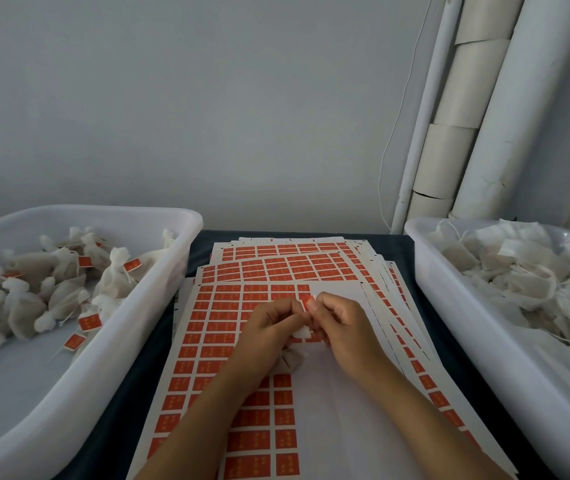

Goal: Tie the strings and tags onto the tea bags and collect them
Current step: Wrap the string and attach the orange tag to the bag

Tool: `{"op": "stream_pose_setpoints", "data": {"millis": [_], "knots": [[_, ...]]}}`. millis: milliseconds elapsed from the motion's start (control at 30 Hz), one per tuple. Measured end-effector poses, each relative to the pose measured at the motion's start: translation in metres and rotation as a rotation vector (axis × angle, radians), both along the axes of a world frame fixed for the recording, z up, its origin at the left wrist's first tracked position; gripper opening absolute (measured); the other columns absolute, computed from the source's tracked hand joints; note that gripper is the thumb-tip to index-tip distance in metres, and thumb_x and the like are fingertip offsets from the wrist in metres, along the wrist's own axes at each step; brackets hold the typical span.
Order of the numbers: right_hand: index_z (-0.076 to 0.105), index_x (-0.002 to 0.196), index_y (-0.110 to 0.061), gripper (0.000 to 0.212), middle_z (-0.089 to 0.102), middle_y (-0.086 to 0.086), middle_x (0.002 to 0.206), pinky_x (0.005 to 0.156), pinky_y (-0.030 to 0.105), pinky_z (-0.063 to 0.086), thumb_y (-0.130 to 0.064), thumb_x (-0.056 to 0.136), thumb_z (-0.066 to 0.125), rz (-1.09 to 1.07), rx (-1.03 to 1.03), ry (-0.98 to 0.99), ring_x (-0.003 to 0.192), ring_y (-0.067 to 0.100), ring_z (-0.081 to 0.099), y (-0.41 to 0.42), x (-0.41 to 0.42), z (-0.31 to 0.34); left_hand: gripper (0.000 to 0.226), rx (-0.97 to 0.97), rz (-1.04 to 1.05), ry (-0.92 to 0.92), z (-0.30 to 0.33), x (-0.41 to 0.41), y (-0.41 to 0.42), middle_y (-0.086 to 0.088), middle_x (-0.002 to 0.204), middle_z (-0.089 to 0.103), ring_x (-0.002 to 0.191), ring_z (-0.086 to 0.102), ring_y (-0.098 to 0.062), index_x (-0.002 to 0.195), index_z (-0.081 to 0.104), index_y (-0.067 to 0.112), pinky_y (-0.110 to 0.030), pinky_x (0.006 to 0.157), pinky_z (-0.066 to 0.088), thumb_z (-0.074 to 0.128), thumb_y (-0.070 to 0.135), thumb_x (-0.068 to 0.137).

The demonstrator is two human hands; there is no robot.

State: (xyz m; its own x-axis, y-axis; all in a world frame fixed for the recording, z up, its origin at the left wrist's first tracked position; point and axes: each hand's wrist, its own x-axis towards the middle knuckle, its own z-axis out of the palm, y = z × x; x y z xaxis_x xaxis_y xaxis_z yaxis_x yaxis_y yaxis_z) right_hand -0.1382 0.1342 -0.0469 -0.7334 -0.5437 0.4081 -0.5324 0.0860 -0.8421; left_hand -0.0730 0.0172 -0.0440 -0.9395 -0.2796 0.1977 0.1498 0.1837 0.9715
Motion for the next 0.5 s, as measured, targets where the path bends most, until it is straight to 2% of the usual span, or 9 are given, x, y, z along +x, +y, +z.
{"op": "stream_pose_setpoints", "data": {"millis": [100,167,267,400,500], "knots": [[0.049,0.074,-0.031,0.027,0.053,-0.017,0.068,0.058,0.004,0.041,-0.023,0.098,0.039,0.012,0.004,-0.053,0.060,-0.011,0.057,-0.0003,0.0016,-0.0003,0.029,0.038,-0.009,-0.005,0.0014,0.0003,-0.0001,-0.009,0.075,0.067,0.067,0.061,-0.010,0.070,0.066,0.013,-0.013,0.063,0.049,0.049,0.008,0.094],[0.050,0.077,-0.031,0.025,0.055,-0.017,0.069,0.060,0.004,0.043,-0.025,0.098,0.038,0.031,-0.026,-0.099,0.063,-0.010,0.058,-0.0007,0.0021,-0.0008,0.031,0.036,-0.026,-0.003,0.0021,0.0003,0.0000,-0.009,0.075,0.067,0.068,0.060,-0.011,0.069,0.067,0.016,-0.015,0.064,0.049,0.049,0.008,0.094],[0.055,0.077,-0.027,0.021,0.061,-0.012,0.075,0.068,0.009,0.049,-0.028,0.095,0.045,0.003,-0.028,-0.082,0.074,0.003,0.063,-0.0011,0.0002,-0.0004,0.032,0.003,-0.081,0.004,0.0028,0.0015,0.0022,-0.007,0.076,0.068,0.069,0.060,-0.014,0.074,0.070,0.018,-0.014,0.063,0.048,0.048,0.007,0.094],[0.053,0.069,-0.026,0.026,0.058,-0.010,0.068,0.064,0.008,0.046,-0.023,0.094,0.050,-0.047,-0.019,0.014,0.067,0.001,0.060,-0.0016,-0.0011,-0.0002,0.034,-0.028,-0.088,-0.002,0.0029,0.0018,0.0026,-0.002,0.072,0.067,0.065,0.057,-0.010,0.071,0.069,0.020,-0.012,0.060,0.046,0.047,0.006,0.094],[0.053,0.070,-0.026,0.026,0.060,-0.009,0.072,0.067,0.011,0.048,-0.023,0.095,0.048,-0.052,-0.018,0.018,0.069,0.008,0.061,-0.0009,-0.0009,-0.0004,0.035,-0.049,-0.085,0.010,0.0033,0.0019,0.0027,-0.010,0.078,0.067,0.066,0.057,-0.011,0.069,0.068,0.020,-0.012,0.059,0.045,0.047,0.005,0.094]]}}
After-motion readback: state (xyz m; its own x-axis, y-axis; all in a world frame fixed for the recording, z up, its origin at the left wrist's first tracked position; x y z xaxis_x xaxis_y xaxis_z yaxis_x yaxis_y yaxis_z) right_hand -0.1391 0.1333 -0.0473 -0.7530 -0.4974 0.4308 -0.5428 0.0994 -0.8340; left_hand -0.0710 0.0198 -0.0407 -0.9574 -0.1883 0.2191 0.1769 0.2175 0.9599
